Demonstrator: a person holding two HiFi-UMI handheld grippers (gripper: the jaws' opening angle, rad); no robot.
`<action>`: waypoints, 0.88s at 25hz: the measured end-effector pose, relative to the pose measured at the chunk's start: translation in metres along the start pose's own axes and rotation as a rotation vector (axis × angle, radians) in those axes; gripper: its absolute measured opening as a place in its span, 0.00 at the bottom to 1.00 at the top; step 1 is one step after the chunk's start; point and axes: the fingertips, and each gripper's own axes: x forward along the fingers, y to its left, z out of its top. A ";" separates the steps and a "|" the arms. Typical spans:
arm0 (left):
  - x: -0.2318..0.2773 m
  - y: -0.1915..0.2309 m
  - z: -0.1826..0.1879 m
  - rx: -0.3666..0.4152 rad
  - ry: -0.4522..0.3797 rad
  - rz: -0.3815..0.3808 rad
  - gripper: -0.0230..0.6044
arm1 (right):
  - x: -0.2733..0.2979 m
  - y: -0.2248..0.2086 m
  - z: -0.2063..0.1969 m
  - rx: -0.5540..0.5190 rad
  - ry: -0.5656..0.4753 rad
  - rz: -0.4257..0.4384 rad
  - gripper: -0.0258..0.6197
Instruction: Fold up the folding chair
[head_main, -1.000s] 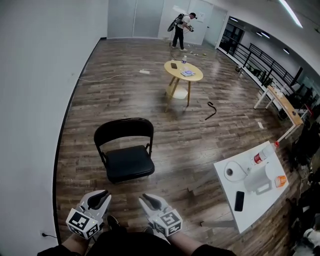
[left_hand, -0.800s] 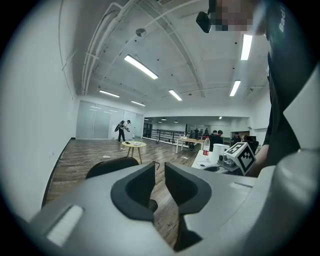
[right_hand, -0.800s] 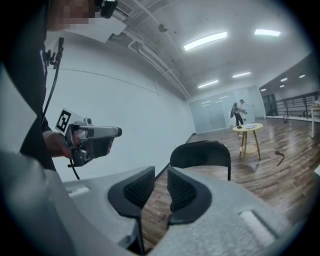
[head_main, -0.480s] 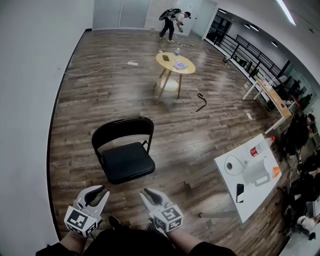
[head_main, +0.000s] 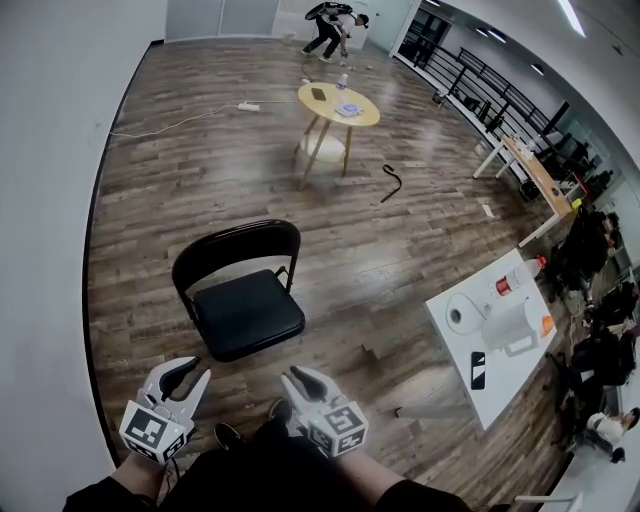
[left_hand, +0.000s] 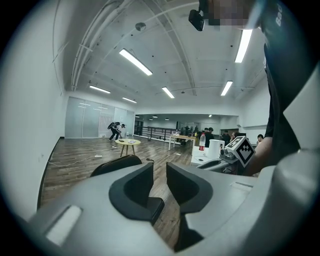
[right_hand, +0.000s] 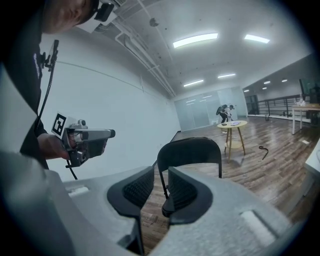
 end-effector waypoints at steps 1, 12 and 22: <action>0.004 0.002 0.003 0.001 0.004 0.004 0.18 | 0.001 -0.005 -0.001 0.006 0.000 -0.002 0.17; 0.054 0.028 0.021 0.035 0.052 0.065 0.20 | 0.030 -0.059 0.005 0.049 -0.004 0.045 0.18; 0.096 0.037 0.029 0.067 0.107 0.129 0.21 | 0.049 -0.094 -0.005 0.084 0.033 0.127 0.18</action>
